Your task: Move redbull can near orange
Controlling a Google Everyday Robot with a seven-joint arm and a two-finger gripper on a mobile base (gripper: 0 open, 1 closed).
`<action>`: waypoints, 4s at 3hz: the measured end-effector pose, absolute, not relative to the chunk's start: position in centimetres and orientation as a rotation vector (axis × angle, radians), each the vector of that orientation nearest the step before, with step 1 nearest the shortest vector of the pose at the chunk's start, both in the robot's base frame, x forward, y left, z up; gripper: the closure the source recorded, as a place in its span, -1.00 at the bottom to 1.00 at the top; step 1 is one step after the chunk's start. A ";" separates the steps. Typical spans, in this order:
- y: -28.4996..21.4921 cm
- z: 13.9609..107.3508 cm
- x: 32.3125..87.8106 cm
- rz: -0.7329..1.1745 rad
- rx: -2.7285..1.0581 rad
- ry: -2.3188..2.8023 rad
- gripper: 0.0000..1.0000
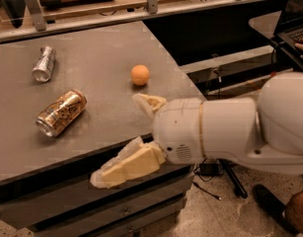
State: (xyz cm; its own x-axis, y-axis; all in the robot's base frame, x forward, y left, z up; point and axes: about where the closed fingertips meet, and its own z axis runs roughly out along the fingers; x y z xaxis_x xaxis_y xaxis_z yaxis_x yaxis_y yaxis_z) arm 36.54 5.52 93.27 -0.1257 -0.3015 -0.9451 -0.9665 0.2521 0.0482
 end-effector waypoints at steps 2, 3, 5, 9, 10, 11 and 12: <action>14.7 90.0 39.0 0.917 -1.072 1.482 -1.00; 17.0 89.2 41.1 0.807 -1.075 1.500 -1.00; 20.8 89.6 43.7 0.699 -0.965 1.594 -1.00; 25.6 90.7 45.0 0.551 -0.918 1.594 -1.00; 28.2 90.3 45.9 0.508 -0.876 1.623 -1.00; 30.8 89.2 47.4 0.470 -0.821 1.652 -1.00; 31.4 88.9 51.9 0.312 -0.730 1.681 -1.00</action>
Offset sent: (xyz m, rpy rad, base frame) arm 0.0462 0.1282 -0.0506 0.1945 -0.1194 -0.1200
